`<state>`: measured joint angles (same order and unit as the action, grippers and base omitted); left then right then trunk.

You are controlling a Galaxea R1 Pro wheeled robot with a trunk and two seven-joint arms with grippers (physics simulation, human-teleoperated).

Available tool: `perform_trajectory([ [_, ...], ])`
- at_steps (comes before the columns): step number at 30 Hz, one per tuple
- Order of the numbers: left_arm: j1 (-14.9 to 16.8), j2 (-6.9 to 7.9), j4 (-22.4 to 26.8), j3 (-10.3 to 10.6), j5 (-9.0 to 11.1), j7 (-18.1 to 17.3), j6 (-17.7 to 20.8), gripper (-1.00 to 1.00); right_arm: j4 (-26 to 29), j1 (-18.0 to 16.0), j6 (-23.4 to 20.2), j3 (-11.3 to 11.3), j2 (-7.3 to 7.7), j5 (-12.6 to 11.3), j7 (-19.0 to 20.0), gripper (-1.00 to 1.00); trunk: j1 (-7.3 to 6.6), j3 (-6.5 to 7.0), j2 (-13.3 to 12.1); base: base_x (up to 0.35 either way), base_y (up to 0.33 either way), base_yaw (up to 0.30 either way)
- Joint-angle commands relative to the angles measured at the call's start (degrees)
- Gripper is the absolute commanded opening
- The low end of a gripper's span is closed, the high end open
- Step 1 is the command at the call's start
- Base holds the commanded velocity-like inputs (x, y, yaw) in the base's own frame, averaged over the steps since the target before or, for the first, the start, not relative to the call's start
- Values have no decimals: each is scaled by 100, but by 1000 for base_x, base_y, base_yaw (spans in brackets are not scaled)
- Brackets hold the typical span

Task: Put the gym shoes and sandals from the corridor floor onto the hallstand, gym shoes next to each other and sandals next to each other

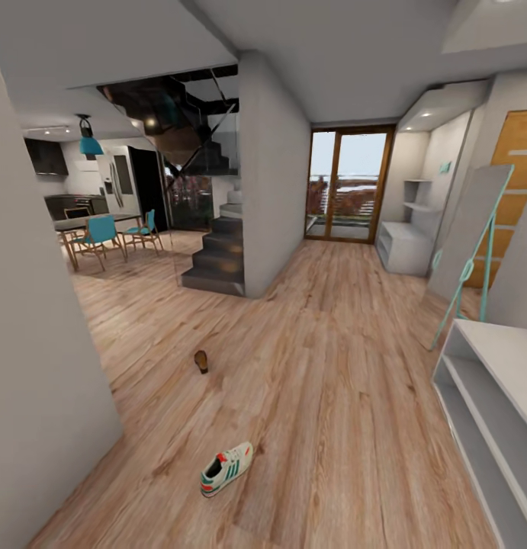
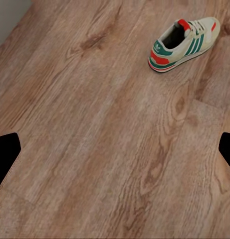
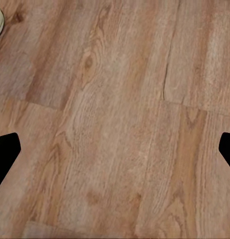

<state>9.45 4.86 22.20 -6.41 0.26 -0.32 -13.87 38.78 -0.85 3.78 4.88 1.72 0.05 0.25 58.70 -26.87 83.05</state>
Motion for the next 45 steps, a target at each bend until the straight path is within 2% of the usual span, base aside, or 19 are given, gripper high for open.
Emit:
perform_trajectory([
  [1, 6, -1, -5, -11, 2, -3, -19, 100, -2, -3, 17, 6, 0, 1, 4, 100, 3, -6, 3, 336, 116, -7],
  [22, 9, -2, -5, -10, -22, -4, -19, 100, -2, -3, 10, 13, 4, 9, 7, 100, 3, -6, 3, 336, 116, -1],
  [45, 13, -2, -5, -14, -18, 2, -19, 100, -2, -3, 11, 21, 2, 4, -31, 100, 3, -6, 3, 314, 11, 0],
])
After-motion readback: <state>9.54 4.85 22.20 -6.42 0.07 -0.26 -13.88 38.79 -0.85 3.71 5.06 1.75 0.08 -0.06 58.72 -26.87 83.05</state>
